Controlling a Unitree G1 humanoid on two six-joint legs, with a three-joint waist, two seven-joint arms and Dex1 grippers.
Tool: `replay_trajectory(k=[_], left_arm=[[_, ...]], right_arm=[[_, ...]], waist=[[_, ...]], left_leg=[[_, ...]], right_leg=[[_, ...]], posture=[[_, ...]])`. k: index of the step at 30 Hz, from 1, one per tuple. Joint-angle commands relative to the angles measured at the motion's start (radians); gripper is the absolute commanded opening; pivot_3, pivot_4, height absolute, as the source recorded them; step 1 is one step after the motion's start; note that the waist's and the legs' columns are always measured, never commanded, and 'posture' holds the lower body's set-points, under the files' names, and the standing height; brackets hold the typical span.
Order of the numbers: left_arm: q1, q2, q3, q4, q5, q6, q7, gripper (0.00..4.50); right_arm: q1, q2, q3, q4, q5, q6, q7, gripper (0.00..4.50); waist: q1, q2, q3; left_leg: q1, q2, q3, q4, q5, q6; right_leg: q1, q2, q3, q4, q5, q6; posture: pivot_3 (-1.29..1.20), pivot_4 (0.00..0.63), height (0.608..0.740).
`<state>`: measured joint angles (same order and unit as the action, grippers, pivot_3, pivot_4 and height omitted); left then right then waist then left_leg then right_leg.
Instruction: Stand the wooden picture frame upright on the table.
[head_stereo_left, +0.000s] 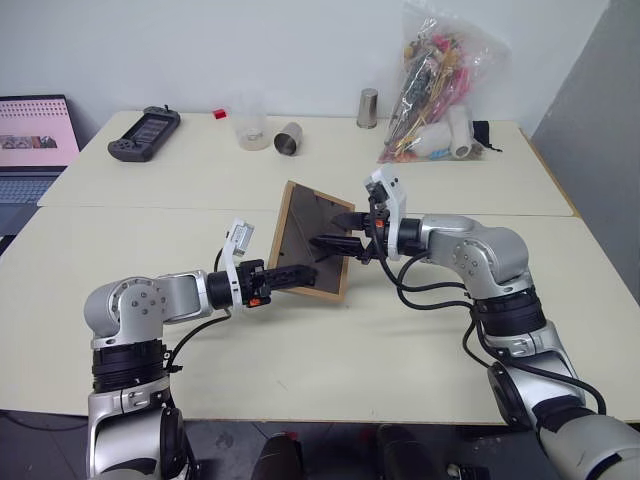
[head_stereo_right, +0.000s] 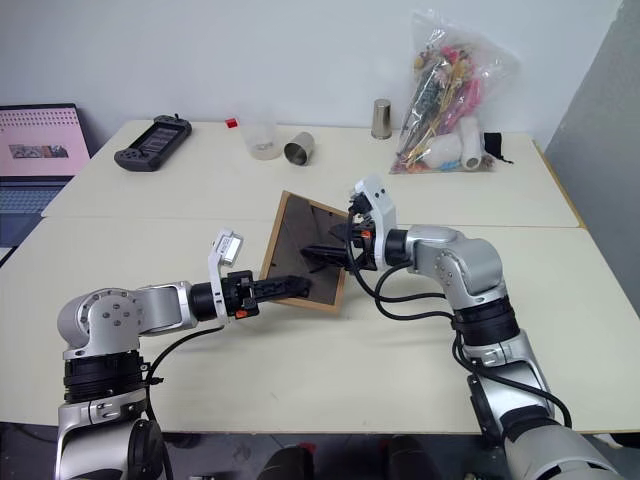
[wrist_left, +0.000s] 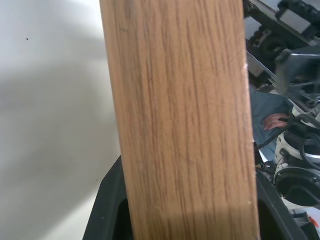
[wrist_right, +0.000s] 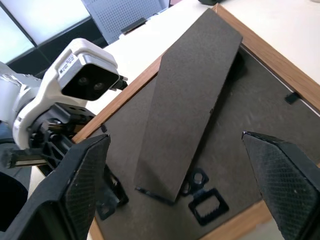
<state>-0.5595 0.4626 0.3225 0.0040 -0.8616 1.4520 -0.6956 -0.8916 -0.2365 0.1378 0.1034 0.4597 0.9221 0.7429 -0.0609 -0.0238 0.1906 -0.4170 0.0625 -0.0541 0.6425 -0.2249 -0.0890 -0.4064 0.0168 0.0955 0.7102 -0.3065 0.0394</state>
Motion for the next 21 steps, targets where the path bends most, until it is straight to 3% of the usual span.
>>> replay_trajectory(k=[1, 6, 10, 18, 21], left_arm=[[-0.005, -0.008, 0.032, -0.068, -0.058, -0.019, 0.0, 1.29], [0.006, 0.001, 0.034, -0.072, -0.061, -0.025, 0.005, 1.29], [0.012, 0.001, 0.048, -0.078, -0.074, -0.021, 0.017, 1.29], [0.019, -0.009, 0.08, -0.087, -0.12, 0.016, 0.044, 1.29], [0.01, -0.019, 0.089, -0.076, -0.148, 0.063, 0.069, 1.29]], right_arm=[[-0.058, 0.055, 0.007, -0.009, 0.024, -0.007, 0.005, 4.48], [-0.054, 0.084, -0.031, -0.072, 0.115, 0.069, 0.052, 4.48], [-0.026, 0.019, -0.079, -0.134, 0.223, 0.16, 0.133, 4.48], [0.034, -0.108, -0.083, -0.141, 0.215, 0.158, 0.167, 4.48], [0.081, -0.207, -0.063, -0.132, 0.144, 0.072, 0.203, 4.48]], waist=[[-0.002, 0.0, 0.0], [-0.002, 0.0, 0.0], [0.005, 0.0, 0.0], [0.002, 0.0, 0.0], [0.003, 0.0, 0.0]], left_leg=[[0.0, 0.0, 0.0, 0.0, 0.0, 0.0], [0.0, 0.0, 0.0, -0.001, 0.0, 0.0], [-0.001, 0.0, 0.0, -0.001, 0.0, 0.0], [-0.001, 0.0, 0.0, -0.001, 0.0, 0.0], [-0.001, 0.0, 0.0, -0.001, 0.0, 0.0]], right_leg=[[0.0, 0.0, 0.0, 0.0, 0.0, 0.0], [0.0, 0.0, 0.0, 0.0, 0.0, 0.0], [0.0, -0.001, 0.0, -0.001, 0.0, 0.0], [0.0, 0.0, 0.0, -0.002, 0.0, 0.0], [0.0, 0.0, 0.0, -0.003, 0.0, 0.0]], posture=[[0.0, 0.15, 0.74], [0.0, 0.15, 0.74], [0.0, 0.15, 0.74], [0.0, 0.15, 0.74], [0.0, 0.15, 0.74]])
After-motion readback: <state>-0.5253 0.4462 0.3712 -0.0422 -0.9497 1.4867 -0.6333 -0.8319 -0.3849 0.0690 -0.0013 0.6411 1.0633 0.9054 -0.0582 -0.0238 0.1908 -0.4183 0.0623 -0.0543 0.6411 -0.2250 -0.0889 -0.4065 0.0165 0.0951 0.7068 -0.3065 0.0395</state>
